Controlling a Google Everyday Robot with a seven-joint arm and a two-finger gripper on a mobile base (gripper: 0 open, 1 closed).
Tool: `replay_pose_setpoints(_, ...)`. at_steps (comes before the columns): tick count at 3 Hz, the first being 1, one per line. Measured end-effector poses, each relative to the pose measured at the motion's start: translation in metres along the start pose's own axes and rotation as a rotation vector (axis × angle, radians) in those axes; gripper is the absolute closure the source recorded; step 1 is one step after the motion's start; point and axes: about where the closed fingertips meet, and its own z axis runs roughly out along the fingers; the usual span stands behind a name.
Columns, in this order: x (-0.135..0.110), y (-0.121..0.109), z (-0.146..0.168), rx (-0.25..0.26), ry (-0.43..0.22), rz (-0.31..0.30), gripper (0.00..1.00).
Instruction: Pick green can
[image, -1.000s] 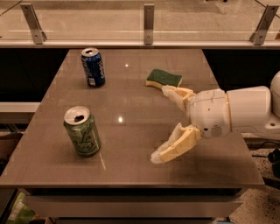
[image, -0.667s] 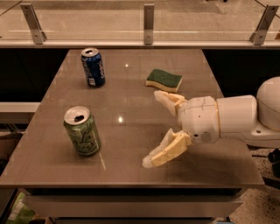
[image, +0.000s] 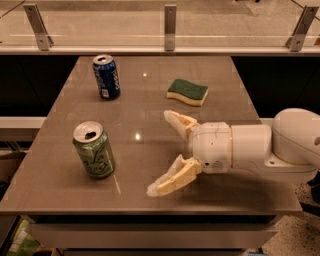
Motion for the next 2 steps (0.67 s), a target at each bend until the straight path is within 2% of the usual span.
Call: replay_pose_setpoints(2, -0.0059, 0.0031, 0.0245, 0.016, -0.051, -0.004, 0.00)
